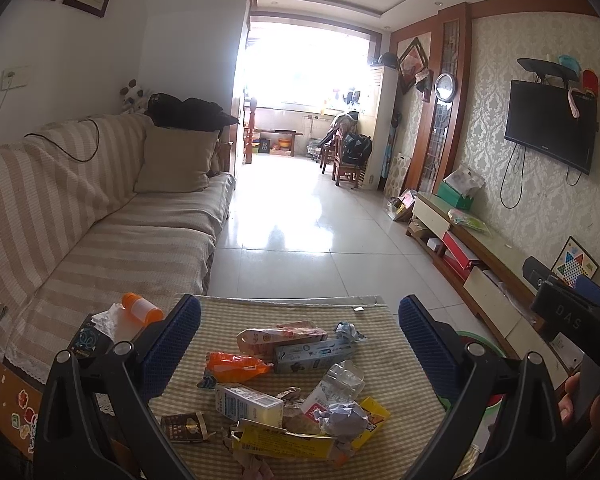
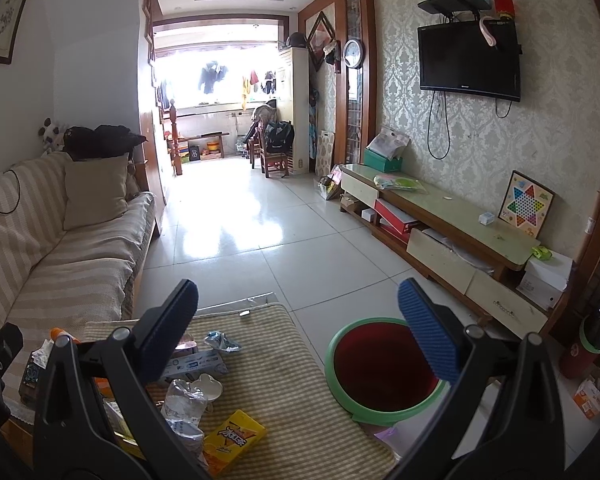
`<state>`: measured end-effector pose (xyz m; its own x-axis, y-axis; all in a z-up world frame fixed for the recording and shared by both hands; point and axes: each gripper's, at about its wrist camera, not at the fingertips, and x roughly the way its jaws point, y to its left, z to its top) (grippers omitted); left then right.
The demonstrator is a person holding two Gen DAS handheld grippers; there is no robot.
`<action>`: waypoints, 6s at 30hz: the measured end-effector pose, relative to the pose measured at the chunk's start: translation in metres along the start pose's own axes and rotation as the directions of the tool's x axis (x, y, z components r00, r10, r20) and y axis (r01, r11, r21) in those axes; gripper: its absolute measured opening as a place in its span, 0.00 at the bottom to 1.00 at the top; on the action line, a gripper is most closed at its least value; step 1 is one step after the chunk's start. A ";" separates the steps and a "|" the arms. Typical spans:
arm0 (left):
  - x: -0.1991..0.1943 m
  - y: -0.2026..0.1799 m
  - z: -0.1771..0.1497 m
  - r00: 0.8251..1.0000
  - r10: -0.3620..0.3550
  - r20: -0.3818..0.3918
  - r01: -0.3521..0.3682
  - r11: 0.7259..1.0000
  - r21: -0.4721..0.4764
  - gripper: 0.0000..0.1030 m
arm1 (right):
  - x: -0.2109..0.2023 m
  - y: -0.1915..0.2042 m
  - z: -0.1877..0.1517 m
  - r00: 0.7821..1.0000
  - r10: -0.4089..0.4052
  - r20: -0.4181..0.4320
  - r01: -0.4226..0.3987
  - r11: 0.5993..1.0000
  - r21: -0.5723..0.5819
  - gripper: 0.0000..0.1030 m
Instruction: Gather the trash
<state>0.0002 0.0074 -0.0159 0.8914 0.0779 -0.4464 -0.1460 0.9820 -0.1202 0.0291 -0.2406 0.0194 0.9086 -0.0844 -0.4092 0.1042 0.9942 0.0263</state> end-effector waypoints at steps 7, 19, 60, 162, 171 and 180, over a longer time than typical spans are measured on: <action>0.001 0.001 -0.002 1.000 0.004 -0.002 -0.004 1.000 0.001 0.92 | 0.000 -0.003 -0.001 1.000 0.005 -0.002 -0.005 1.000 -0.011 0.96; 0.001 0.002 -0.003 1.000 0.004 -0.005 -0.004 1.000 -0.001 0.92 | 0.001 0.000 -0.001 1.000 0.006 -0.003 -0.006 1.000 -0.018 0.96; 0.174 0.120 -0.171 0.756 0.196 -0.625 0.034 0.941 0.337 0.22 | 0.047 0.092 -0.146 0.660 0.483 -0.575 -0.653 0.748 -0.122 0.96; 0.201 -0.294 -0.091 0.696 -0.481 -0.533 0.610 0.788 0.086 0.78 | 0.142 -0.236 -0.140 0.920 0.002 -0.391 0.062 0.987 0.151 0.83; 0.143 -0.217 -0.094 0.755 -0.455 -0.472 0.556 0.826 0.094 0.88 | 0.065 -0.143 -0.198 0.714 0.295 -0.635 -0.307 0.947 0.095 0.86; 0.082 -0.092 -0.110 0.856 -0.328 -0.399 0.388 0.918 0.077 0.89 | 0.033 -0.071 -0.284 0.404 0.354 -0.843 -0.425 0.889 0.170 0.86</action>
<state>0.0399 -0.0954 -0.1393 0.6401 -0.3245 -0.6964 0.2448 0.9453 -0.2155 -0.0636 -0.2954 -0.2552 0.0629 0.3744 -0.9251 -0.2250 0.9084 0.3523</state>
